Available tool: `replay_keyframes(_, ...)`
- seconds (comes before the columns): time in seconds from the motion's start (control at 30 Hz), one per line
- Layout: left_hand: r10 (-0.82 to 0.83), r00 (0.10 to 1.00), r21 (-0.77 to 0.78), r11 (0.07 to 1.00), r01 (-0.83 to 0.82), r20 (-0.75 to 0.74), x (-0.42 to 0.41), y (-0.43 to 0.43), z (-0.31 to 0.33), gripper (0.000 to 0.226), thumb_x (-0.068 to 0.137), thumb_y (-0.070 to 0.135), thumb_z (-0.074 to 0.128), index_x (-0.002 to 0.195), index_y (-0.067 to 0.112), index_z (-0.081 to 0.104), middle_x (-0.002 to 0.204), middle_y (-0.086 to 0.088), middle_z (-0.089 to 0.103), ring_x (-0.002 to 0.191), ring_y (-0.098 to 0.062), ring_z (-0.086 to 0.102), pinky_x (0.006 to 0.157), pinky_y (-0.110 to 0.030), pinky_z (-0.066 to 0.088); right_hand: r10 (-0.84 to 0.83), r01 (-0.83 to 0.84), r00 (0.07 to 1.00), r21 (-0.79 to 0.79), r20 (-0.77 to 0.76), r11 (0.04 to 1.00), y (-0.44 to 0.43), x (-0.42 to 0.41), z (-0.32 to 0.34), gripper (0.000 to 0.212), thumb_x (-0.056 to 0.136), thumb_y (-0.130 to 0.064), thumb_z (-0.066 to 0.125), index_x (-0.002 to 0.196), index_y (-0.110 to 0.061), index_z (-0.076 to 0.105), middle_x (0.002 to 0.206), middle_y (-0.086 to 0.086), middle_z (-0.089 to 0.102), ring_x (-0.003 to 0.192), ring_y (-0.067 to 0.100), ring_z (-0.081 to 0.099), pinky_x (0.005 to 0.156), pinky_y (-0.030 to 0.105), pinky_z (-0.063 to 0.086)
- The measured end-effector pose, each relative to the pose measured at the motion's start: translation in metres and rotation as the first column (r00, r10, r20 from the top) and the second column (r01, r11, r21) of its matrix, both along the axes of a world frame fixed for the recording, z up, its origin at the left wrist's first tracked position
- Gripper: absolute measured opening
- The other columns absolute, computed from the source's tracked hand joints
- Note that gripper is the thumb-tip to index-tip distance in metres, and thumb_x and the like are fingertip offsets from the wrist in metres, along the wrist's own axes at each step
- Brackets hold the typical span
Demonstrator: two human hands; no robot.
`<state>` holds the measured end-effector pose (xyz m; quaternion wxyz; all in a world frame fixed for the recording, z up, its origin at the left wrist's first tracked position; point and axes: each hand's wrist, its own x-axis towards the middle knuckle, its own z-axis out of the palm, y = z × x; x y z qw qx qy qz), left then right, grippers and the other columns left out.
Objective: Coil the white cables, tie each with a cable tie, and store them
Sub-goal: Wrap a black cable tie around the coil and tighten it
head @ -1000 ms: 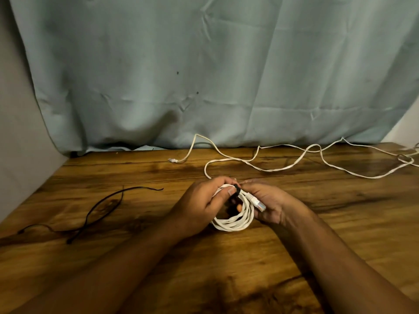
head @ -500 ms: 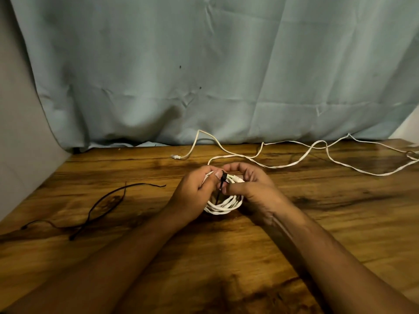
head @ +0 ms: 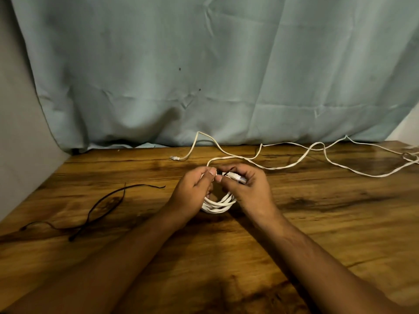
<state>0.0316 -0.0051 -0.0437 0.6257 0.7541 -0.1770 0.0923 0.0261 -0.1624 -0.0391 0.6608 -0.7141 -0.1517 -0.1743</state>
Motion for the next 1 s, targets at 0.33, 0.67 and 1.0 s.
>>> replay_keyframes(0.33,0.026,0.991,0.158,0.986,-0.047,0.130,-0.003,0.005,-0.002,0.014,0.104,0.030,0.058,0.109,0.024,0.070,0.084,0.004,0.074,0.077,-0.008,0.068,0.071,-0.038,0.056,0.060,-0.060,0.997,0.001,-0.052,0.998,-0.015,0.000,0.007,0.016,0.094,-0.018,0.074,0.087,-0.005,0.079,0.083,0.025,0.074,0.071,0.030,0.067,0.067,0.048,0.057)
replay_keyframes(0.67,0.081,0.943,0.363,0.910,-0.203,0.323,-0.009,0.006,0.003,0.019,0.098,0.033,0.066,0.114,0.025,0.069,0.094,0.012,0.074,0.086,-0.001,0.068,0.077,-0.037,0.058,0.238,-0.181,0.939,0.231,-0.247,0.956,-0.024,-0.002,0.012,0.016,0.093,-0.014,0.073,0.086,0.000,0.075,0.079,0.022,0.067,0.062,0.023,0.062,0.060,0.031,0.054)
replay_keyframes(1.0,0.171,0.932,0.450,0.838,-0.308,0.318,0.003,0.014,-0.004,0.036,0.094,0.053,0.055,0.119,0.029,0.065,0.098,0.012,0.072,0.089,-0.009,0.068,0.077,-0.042,0.059,0.120,-0.125,0.985,-0.028,-0.127,0.992,-0.032,0.000,0.020,0.014,0.092,-0.001,0.071,0.101,-0.010,0.077,0.085,0.004,0.078,0.057,0.010,0.064,0.043,0.021,0.047)
